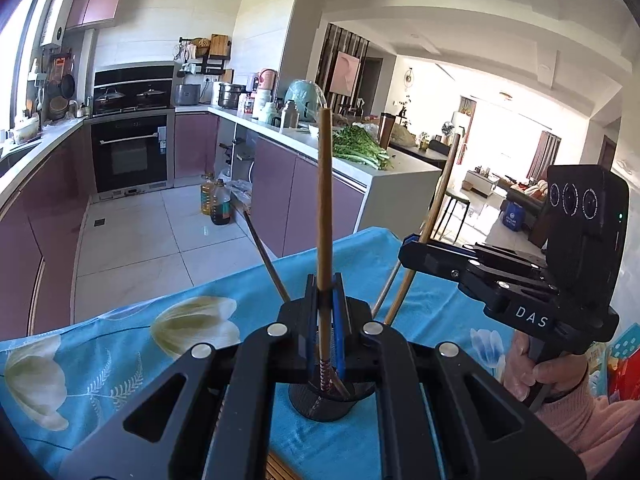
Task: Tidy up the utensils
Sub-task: 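Drop the left gripper's chopstick into the mesh cup and open it while the right gripper releases its chopstick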
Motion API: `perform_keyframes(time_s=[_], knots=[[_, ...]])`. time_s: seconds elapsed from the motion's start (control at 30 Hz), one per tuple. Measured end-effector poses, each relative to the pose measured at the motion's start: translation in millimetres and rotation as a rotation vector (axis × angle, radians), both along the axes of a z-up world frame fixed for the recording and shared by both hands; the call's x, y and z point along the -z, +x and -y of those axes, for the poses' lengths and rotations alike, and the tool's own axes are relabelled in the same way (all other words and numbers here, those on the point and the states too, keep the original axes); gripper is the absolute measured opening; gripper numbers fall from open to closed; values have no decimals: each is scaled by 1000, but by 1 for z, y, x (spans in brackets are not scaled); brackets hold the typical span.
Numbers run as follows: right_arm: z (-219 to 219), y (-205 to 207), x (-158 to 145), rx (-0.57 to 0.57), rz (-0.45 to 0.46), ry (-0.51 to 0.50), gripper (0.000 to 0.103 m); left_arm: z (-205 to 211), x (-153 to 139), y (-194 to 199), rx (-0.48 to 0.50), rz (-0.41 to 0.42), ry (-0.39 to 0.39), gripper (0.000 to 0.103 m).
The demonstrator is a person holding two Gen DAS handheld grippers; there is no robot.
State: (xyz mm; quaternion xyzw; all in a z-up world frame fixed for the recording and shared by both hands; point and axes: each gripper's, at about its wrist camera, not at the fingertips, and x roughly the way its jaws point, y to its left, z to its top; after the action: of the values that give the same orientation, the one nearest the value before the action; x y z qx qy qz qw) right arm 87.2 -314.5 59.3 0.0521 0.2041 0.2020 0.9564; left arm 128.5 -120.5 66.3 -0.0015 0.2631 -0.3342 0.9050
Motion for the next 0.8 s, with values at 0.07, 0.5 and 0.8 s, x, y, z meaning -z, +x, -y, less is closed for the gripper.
perform_keyframes(time_s=[0.07,0.5,0.8], knots=[[0,5,7,-2,-34,-8,6,6,8,2,9,-16,27,7],[-12,36,54,-9,-216,-37,7,29,61,39,35,-173,143,8],[-6,23,49,33,-154,-23,14,22,70,49,4,-190,110,21]])
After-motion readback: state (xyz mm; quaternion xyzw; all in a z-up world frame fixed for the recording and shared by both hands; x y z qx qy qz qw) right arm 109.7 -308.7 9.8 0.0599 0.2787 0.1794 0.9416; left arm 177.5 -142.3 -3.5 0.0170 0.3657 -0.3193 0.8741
